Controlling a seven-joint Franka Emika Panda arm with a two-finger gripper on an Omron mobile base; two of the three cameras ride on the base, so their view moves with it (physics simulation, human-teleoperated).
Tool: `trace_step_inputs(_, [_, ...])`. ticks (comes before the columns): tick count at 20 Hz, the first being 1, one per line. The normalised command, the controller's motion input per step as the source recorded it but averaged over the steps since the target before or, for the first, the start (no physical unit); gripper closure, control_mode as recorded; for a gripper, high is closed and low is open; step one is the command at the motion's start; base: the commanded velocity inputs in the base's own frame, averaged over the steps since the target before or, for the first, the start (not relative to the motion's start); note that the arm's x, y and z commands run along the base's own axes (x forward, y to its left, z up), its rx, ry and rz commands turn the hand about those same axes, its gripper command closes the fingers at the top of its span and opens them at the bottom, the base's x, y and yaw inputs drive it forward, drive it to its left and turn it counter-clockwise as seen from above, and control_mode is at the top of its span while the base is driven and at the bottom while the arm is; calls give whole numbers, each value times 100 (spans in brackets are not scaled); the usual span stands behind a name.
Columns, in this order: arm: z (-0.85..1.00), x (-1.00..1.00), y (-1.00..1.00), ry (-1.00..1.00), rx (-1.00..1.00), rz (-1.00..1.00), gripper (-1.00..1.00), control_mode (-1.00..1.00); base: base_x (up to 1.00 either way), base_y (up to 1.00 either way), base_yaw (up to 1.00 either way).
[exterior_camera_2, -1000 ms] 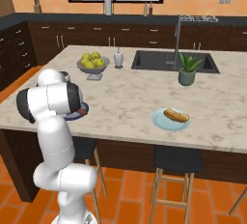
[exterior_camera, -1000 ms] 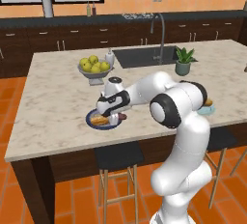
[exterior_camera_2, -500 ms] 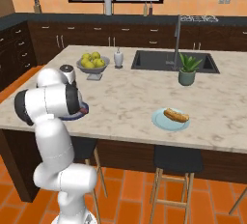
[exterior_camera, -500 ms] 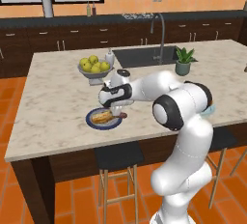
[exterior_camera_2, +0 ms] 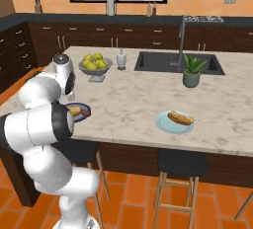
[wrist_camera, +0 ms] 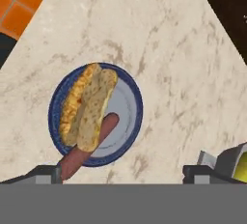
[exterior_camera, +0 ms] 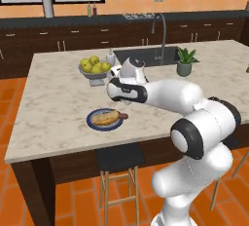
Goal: Place one bun and one sausage from the bowl on each plate.
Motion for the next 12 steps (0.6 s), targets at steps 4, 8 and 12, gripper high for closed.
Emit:
trace_step_inputs(4, [100,-98,-99,-39,16,0,-100,-100,0,0,0])
trace_step_inputs(8, [91,-100,-100,-12,6,-1,-100,-100,0,0,0])
trace_step_inputs(12, [44,-100,-100,15,-2,-5,-100,-100,0,0,0])
